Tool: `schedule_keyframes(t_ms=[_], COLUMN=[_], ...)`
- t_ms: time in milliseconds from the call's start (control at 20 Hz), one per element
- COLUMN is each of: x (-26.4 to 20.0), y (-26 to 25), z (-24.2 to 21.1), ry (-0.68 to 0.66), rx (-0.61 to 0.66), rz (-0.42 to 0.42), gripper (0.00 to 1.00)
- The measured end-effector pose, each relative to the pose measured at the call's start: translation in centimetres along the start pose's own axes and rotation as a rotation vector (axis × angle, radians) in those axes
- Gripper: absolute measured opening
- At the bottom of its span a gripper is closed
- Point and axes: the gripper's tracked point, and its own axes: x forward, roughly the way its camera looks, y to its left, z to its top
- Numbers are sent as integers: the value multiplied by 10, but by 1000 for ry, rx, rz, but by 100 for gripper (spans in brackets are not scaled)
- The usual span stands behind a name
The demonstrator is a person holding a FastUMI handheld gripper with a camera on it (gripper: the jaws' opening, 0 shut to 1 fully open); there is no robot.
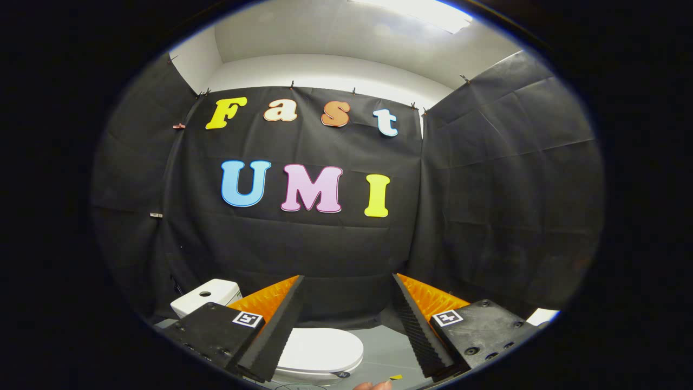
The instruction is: Open the toilet lid.
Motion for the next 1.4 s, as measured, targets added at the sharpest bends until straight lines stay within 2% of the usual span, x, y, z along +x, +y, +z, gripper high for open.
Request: schedule_keyframes(t_ms=[300,500,700,950,1200,1400], x=[9,18,29,43,46,54], y=[7,19,24,17,-6,-11], z=[-40,-84,-145,-236,-342,-403], ry=[67,154,237,369,555,643], rx=[28,117,181,260,480,657], rz=[35,99,154,176,155,159], gripper=[98,98,98,99,98,98])
